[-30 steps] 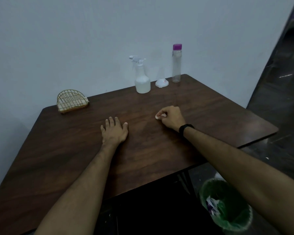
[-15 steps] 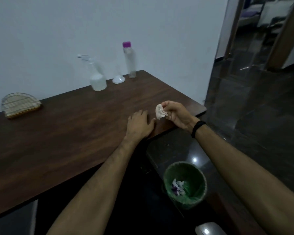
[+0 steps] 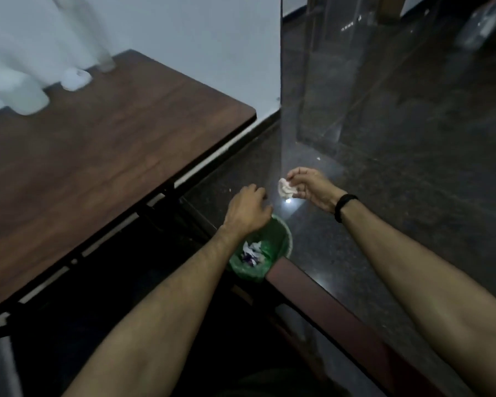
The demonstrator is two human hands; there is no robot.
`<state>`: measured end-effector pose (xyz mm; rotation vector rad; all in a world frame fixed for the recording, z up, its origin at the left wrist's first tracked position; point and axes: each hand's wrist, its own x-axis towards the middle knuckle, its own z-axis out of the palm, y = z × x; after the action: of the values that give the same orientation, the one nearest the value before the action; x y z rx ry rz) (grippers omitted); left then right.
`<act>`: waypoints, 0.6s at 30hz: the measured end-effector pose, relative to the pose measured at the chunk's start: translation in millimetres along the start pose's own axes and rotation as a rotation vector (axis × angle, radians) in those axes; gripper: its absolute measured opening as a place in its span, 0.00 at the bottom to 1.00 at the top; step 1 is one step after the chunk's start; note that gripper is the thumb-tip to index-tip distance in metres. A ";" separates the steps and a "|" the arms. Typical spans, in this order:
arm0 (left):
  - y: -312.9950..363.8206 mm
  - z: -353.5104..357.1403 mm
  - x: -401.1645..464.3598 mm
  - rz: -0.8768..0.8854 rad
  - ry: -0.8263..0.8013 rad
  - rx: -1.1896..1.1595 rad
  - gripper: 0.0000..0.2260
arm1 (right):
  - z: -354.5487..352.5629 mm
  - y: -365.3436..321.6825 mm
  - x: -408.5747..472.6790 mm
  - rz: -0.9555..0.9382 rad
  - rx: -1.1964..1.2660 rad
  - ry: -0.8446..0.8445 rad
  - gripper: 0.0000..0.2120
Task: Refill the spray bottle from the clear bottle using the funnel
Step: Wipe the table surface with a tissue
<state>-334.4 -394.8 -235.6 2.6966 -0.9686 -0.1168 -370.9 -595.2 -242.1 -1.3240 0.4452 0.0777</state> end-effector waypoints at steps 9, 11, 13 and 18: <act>-42.6 56.7 -2.2 -0.313 -0.283 -0.175 0.19 | 28.1 111.3 66.5 0.175 -0.721 0.150 0.04; -54.5 66.0 -2.3 -0.359 -0.319 -0.192 0.19 | 38.6 128.3 76.9 0.224 -0.804 0.093 0.06; -64.0 70.3 -3.9 -0.399 -0.350 -0.208 0.20 | 47.0 137.0 82.7 0.229 -0.939 0.004 0.09; -78.3 75.1 -10.5 -0.487 -0.405 -0.217 0.19 | 58.8 139.8 87.7 0.235 -1.042 -0.085 0.14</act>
<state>-307.1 -347.3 -329.9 2.6893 -0.3337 -0.8371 -317.5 -521.0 -391.6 -2.2671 0.5044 0.6267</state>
